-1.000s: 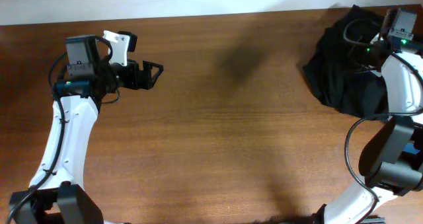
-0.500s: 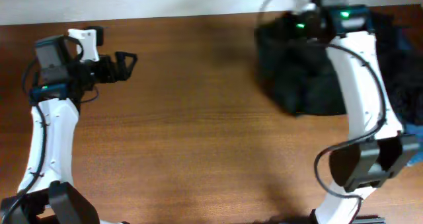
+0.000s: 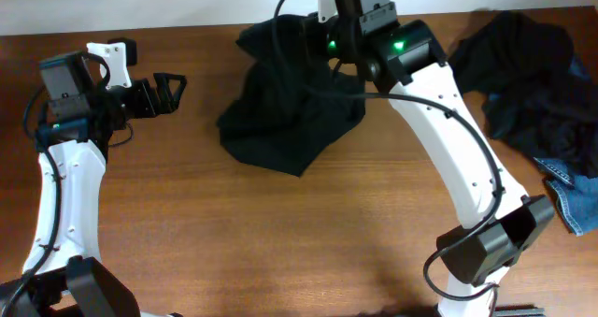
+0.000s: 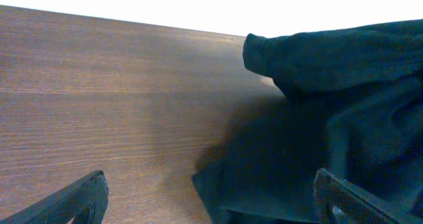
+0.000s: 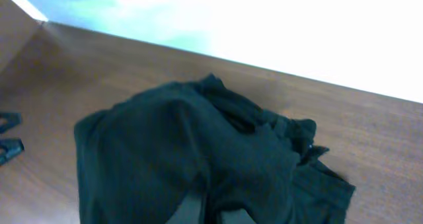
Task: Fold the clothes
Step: 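Drag the black pants left to the table center, release right gripper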
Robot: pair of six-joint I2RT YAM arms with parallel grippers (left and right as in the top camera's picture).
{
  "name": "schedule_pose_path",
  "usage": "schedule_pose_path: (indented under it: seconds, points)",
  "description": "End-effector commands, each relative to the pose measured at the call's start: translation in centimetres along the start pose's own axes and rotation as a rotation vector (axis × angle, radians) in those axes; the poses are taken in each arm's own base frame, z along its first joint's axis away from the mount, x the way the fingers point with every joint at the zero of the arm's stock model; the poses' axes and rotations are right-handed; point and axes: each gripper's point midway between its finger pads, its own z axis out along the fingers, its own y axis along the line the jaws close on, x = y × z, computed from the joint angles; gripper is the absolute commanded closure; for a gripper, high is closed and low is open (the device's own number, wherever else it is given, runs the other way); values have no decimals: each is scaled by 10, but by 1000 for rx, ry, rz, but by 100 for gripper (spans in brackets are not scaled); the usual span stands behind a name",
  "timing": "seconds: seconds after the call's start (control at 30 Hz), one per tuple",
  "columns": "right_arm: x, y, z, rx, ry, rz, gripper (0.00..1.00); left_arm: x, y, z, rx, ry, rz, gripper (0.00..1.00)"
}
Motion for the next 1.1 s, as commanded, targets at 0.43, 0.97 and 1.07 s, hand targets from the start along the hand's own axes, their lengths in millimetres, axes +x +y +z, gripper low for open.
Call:
schedule_pose_path:
  seconds: [0.43,0.97,1.07]
  points:
    - [-10,45,6,-81,-44,25,36,-36,-40,-46,61,-121,75,5]
    - [1,-92,-15,125,40,123,1,-18,-68,-55,90,-58,136,5]
    - [10,-124,-13,91,68,192,1,-13,-67,-43,102,-34,145,4]
